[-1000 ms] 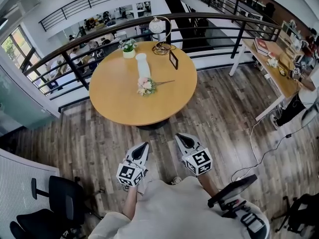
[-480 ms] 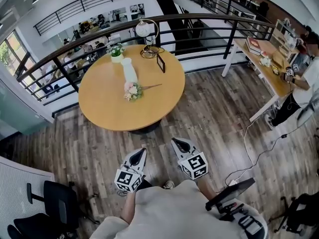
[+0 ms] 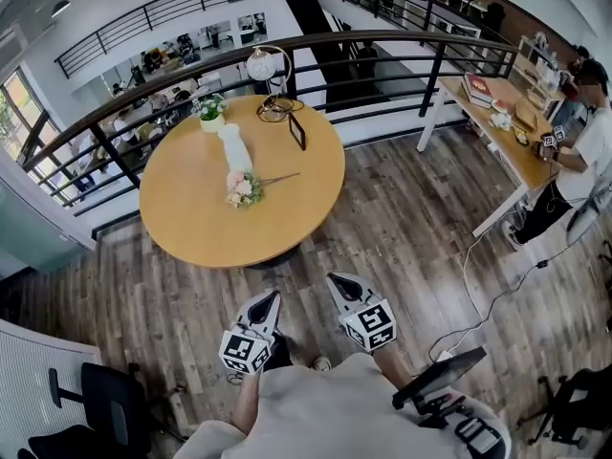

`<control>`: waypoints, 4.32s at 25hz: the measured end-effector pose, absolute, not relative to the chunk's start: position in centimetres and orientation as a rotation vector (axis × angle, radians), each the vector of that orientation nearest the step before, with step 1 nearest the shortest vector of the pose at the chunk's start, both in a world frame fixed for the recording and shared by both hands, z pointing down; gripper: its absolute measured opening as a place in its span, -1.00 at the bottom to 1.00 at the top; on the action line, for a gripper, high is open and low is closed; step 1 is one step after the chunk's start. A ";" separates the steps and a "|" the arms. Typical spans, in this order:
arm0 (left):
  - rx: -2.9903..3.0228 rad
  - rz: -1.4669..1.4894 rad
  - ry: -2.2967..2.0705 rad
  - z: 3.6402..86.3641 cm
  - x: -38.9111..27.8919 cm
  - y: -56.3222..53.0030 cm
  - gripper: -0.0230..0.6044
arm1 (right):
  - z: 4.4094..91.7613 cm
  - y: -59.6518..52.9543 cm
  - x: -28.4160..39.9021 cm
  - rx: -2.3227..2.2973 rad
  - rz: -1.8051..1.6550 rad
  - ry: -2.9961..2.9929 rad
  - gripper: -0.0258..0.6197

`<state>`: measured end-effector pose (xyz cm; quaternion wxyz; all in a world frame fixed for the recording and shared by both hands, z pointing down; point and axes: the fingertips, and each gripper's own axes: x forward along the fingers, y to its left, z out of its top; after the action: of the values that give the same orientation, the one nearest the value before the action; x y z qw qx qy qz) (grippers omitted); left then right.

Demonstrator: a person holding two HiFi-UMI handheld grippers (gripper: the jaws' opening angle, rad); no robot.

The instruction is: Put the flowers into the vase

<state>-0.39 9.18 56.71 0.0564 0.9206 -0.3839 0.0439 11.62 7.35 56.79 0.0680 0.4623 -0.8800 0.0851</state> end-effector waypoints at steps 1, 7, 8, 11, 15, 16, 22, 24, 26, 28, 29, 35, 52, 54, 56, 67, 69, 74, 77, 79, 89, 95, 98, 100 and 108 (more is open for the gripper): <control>2.792 0.133 -1.157 56.8 -0.3 8.8 -0.91 | 56.8 7.0 11.7 1.396 0.258 -2.646 -0.89; 2.802 0.123 -1.107 57.0 -0.1 5.0 -0.91 | 57.2 3.8 11.9 1.433 0.276 -2.608 -0.89; 2.802 0.122 -1.098 57.1 0.0 4.1 -0.91 | 57.2 3.0 12.0 1.439 0.278 -2.601 -0.89; 2.808 0.107 -1.078 57.2 -0.6 1.0 -0.91 | 57.0 0.4 11.2 1.443 0.263 -2.588 -0.89; 2.827 0.074 -1.044 55.4 -2.9 -3.4 -0.91 | 55.0 -3.7 8.5 1.458 0.237 -2.561 -0.89; 2.830 0.071 -1.034 55.0 -3.7 -4.3 -0.91 | 54.4 -4.7 7.5 1.461 0.234 -2.557 -0.89; 2.853 0.049 -1.001 53.6 -7.2 -9.9 -0.91 | 52.9 -9.9 3.5 1.473 0.203 -2.539 -0.89; 2.860 0.041 -1.006 53.2 -8.2 -11.9 -0.91 | 52.5 -11.8 2.4 1.472 0.191 -2.540 -0.89; 2.870 0.035 -1.013 52.9 -9.4 -13.9 -0.91 | 52.0 -13.7 1.2 1.466 0.169 -2.544 -0.89; 2.876 0.026 -1.015 52.6 -10.5 -15.4 -0.91 | 51.7 -15.2 -0.1 1.459 0.150 -2.543 -0.89; 2.876 0.022 -1.015 52.4 -11.0 -15.9 -0.91 | 51.5 -15.7 -0.7 1.456 0.143 -2.542 -0.89; 2.864 0.023 -1.001 52.7 -12.8 -17.7 -0.91 | 51.4 -17.5 -3.2 1.433 0.136 -2.539 -0.89; 2.804 0.069 -1.095 53.9 -12.0 -18.7 -0.91 | 53.4 -19.4 -2.6 1.344 0.229 -2.594 -0.89; 2.785 0.083 -1.130 53.7 -11.5 -18.8 -0.91 | 53.4 -19.7 -1.8 1.322 0.242 -2.603 -0.89; 2.771 0.095 -1.160 53.5 -11.4 -19.3 -0.91 | 53.3 -20.3 -1.1 1.310 0.254 -2.610 -0.89; 2.623 0.194 -1.204 57.7 -12.0 -18.7 -0.91 | 58.0 -19.8 0.3 1.244 0.421 -2.552 -0.89; 2.591 0.212 -1.191 58.9 -12.2 -18.5 -0.91 | 59.4 -19.5 0.1 1.216 0.456 -2.529 -0.89; 2.499 0.245 -1.166 61.5 -12.1 -17.4 -0.91 | 62.2 -18.2 0.2 1.132 0.516 -2.474 -0.89; 2.475 0.262 -1.155 62.6 -12.2 -17.4 -0.91 | 63.7 -18.4 0.5 1.118 0.534 -2.441 -0.89; 2.459 0.265 -1.158 63.0 -12.3 -17.3 -0.91 | 64.6 -18.4 0.8 1.105 0.503 -2.394 -0.89; 2.435 0.254 -1.189 62.9 -12.5 -17.6 -0.91 | 70.4 -17.9 0.1 0.526 -0.572 -1.844 -0.89; 2.423 0.252 -1.187 63.3 -12.5 -17.5 -0.91 | 71.0 -19.3 0.4 0.567 -0.513 -1.853 -0.89; 2.417 0.246 -1.193 63.2 -12.5 -17.6 -0.91 | 72.2 -20.3 0.8 0.576 -0.445 -1.846 -0.83; 2.414 0.244 -1.197 63.2 -12.4 -17.6 -0.91 | 73.6 -20.9 1.2 0.551 -0.396 -1.826 -0.30; 2.383 0.240 -1.232 63.3 -13.1 -17.1 -0.91 | 75.5 -25.9 1.6 0.474 -0.435 -1.760 -0.01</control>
<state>-13.12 -17.10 63.27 0.2220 0.8626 -0.4461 0.0870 1.65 -25.93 75.54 0.5924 0.2037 -0.7567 -0.1870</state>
